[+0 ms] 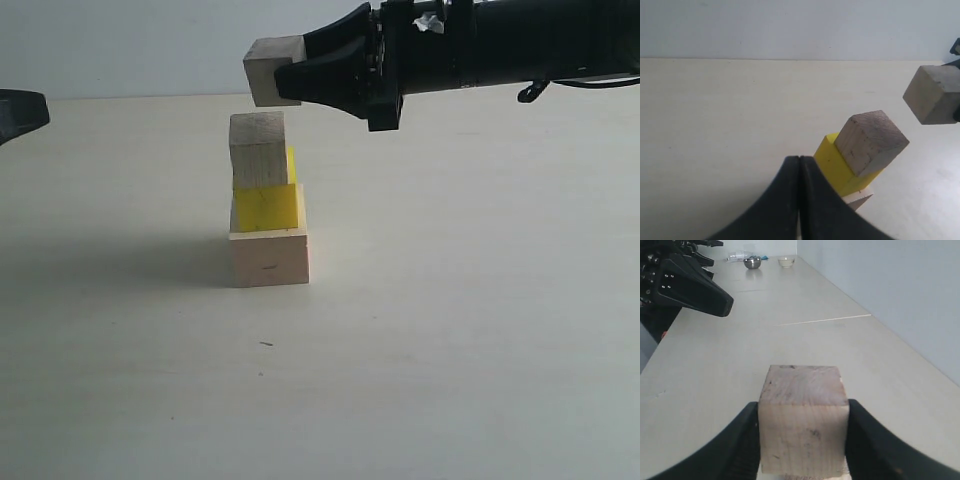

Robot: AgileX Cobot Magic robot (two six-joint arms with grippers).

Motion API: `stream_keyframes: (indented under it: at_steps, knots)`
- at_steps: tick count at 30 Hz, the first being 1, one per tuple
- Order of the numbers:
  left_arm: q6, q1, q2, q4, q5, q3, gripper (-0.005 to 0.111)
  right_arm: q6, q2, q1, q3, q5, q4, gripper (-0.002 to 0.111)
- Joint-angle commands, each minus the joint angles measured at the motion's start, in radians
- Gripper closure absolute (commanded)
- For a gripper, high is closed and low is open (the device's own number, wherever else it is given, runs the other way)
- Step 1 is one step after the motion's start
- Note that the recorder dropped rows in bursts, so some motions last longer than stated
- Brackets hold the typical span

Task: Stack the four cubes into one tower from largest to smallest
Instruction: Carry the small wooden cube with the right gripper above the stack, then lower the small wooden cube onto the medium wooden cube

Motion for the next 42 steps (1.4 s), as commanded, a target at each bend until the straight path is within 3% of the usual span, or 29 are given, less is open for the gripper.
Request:
stream_keyframes:
  at_steps: [1, 6, 9, 14, 21, 27, 42]
  knots:
    - [0.005, 0.0, -0.007, -0.004, 0.007, 0.006, 0.107, -0.022, 0.0, 0.003, -0.011, 0.007, 0.018, 0.108]
    - [0.005, 0.0, -0.007, -0.004, 0.011, 0.006, 0.107, -0.022, 0.013, 0.003, -0.042, -0.052, 0.018, 0.108]
    - [0.005, 0.0, -0.007, -0.004, 0.011, 0.006, 0.107, -0.022, 0.056, 0.003, -0.089, 0.071, 0.008, 0.108]
    - [0.009, 0.0, -0.007, -0.004, 0.02, 0.006, 0.107, -0.022, 0.07, 0.003, -0.093, 0.083, -0.094, 0.108]
    - [0.009, 0.0, -0.007, -0.004, 0.041, 0.006, 0.107, -0.022, 0.07, 0.008, -0.097, 0.083, -0.046, 0.108]
    - [0.009, 0.0, -0.007, -0.004, 0.038, 0.006, 0.107, -0.022, 0.07, 0.068, -0.099, -0.102, -0.043, 0.108]
    - [0.009, 0.0, -0.007, -0.004, 0.034, 0.006, 0.107, -0.022, 0.07, 0.068, -0.1, -0.143, -0.032, 0.108]
